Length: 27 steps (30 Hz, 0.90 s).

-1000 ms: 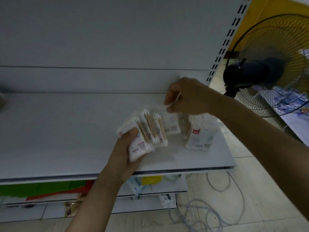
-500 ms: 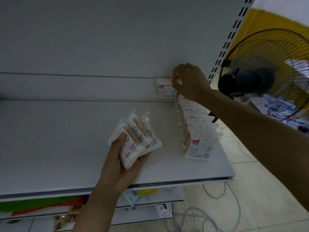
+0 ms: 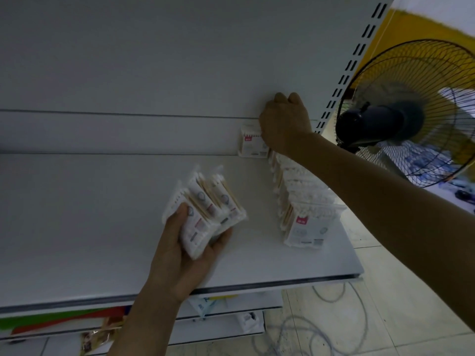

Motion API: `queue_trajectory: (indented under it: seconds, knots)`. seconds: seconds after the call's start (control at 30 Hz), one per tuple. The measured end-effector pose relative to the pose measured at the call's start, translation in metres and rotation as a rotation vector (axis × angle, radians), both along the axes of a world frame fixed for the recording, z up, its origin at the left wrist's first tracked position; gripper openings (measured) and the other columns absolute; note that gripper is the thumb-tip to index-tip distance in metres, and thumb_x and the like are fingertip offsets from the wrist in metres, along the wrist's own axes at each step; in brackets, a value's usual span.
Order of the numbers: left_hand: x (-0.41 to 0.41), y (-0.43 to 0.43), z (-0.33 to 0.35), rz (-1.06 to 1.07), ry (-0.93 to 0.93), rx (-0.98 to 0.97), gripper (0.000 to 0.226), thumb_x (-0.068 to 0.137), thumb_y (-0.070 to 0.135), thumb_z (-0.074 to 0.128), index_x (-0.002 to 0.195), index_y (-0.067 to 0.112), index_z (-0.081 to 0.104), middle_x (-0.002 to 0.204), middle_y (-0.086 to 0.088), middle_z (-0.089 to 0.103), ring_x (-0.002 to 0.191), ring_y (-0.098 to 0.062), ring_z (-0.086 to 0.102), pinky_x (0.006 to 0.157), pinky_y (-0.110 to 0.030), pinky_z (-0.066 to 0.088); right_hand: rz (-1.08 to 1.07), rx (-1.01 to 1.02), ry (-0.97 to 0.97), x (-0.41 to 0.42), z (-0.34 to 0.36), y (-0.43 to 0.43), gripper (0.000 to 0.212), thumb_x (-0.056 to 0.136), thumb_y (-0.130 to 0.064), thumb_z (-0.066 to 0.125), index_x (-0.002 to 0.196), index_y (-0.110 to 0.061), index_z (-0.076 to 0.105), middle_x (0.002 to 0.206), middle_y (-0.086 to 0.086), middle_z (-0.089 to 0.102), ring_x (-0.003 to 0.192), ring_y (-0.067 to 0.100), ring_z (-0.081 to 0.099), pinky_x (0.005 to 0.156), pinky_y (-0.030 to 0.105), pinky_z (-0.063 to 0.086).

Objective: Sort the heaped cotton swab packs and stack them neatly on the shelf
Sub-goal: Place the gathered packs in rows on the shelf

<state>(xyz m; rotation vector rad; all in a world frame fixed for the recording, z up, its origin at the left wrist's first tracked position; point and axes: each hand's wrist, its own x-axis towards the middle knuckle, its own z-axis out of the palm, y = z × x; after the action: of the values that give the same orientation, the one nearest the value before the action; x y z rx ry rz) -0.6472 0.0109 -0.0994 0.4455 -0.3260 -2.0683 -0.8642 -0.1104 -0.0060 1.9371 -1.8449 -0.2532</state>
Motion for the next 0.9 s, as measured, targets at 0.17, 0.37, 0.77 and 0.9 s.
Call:
queue_trajectory:
  seconds: [0.17, 0.37, 0.77, 0.9]
  knots:
    - [0.0, -0.001, 0.001, 0.004, -0.027, 0.014, 0.076, 0.041, 0.03, 0.097, 0.112, 0.022, 0.073, 0.132, -0.007, 0.061, 0.119, -0.03, 0.059, 0.096, -0.053, 0.044, 0.175, 0.015, -0.4, 0.03, 0.01, 0.02, 0.031, 0.094, -0.035, 0.048, 0.099, -0.013, 0.069, 0.101, 0.006, 0.065, 0.1, 0.024, 0.055, 0.087, 0.034, 0.04]
    - [-0.002, 0.0, 0.001, 0.024, -0.038, 0.034, 0.073, 0.037, 0.027, 0.098, 0.106, 0.018, 0.076, 0.128, -0.01, 0.063, 0.114, -0.032, 0.062, 0.09, -0.057, 0.047, 0.303, 0.555, -0.766, 0.062, 0.001, 0.046, 0.027, 0.096, -0.023, 0.051, 0.069, -0.026, 0.056, 0.076, -0.01, 0.054, 0.075, 0.011, 0.052, 0.071, 0.025, 0.037]
    - [-0.004, 0.008, 0.008, 0.046, -0.07, -0.002, 0.07, 0.033, 0.029, 0.099, 0.099, 0.018, 0.078, 0.119, -0.007, 0.068, 0.107, -0.024, 0.066, 0.083, -0.046, 0.056, 0.209, 0.731, -0.971, 0.045, 0.025, 0.056, 0.015, 0.085, -0.02, 0.07, 0.095, -0.009, 0.072, 0.075, 0.0, 0.065, 0.057, 0.001, 0.054, 0.057, 0.014, 0.046]
    - [-0.003, 0.005, 0.003, 0.095, -0.079, 0.02, 0.073, 0.031, 0.03, 0.099, 0.099, 0.018, 0.078, 0.121, -0.008, 0.067, 0.108, -0.025, 0.066, 0.087, -0.044, 0.054, 0.168, 0.295, -1.007, 0.021, 0.044, 0.034, 0.008, 0.079, -0.009, 0.073, 0.083, -0.016, 0.073, 0.08, -0.003, 0.069, 0.059, -0.007, 0.055, 0.063, 0.007, 0.046]
